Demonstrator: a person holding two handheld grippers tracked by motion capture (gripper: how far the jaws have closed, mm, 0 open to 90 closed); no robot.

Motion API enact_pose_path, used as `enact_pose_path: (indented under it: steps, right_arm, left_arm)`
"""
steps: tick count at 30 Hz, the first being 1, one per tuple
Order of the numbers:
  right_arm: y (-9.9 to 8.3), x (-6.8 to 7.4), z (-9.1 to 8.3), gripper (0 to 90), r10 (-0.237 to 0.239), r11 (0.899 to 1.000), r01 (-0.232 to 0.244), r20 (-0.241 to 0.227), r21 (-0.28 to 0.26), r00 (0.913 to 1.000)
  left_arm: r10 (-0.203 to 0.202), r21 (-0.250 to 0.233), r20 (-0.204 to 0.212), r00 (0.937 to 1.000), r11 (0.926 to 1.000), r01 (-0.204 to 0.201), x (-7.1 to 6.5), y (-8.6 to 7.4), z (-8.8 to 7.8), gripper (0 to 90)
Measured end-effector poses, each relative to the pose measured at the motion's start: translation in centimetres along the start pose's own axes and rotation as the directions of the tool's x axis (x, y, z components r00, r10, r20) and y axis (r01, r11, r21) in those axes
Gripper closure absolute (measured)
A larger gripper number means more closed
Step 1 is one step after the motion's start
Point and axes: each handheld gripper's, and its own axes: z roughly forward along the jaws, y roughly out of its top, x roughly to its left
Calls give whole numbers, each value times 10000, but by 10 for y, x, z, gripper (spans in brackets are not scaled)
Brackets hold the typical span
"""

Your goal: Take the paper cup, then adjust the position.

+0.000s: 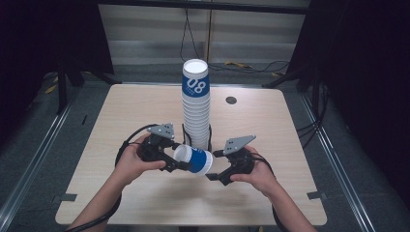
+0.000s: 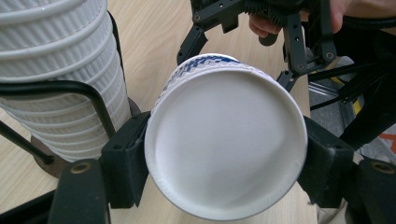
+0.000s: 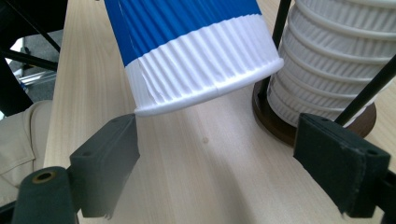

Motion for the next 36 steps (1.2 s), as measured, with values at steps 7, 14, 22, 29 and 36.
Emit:
enact_pose_path:
  steps: [7, 14, 22, 29, 36]
  right_arm:
    - [0, -1, 0, 134, -59, 10000, 59, 28, -50, 10000]
    - [-2, 1, -2, 133, -64, 9998, 65, 11, -213, 10000]
    - [-4, 1, -3, 133, 11, 9996, -10, 25, -297, 10000]
    - [-5, 2, -2, 133, 41, 9992, -42, -41, -408, 10000]
    - [-5, 3, -1, 133, 151, 9983, -160, -159, -557, 9998]
  left_arm:
    - [-73, -18, 13, 10000, 10000, 73, 1, -1, -2, 285]
    - [1, -43, 20, 10000, 10000, -1, -1, 0, -2, 285]
    - [-79, -150, -10, 10000, 9999, 78, 2, 1, 0, 285]
    - [-124, -149, -126, 9998, 9998, 122, 2, -1, -1, 285]
    - [-184, -215, -127, 9998, 9996, 181, 4, -1, -5, 285]
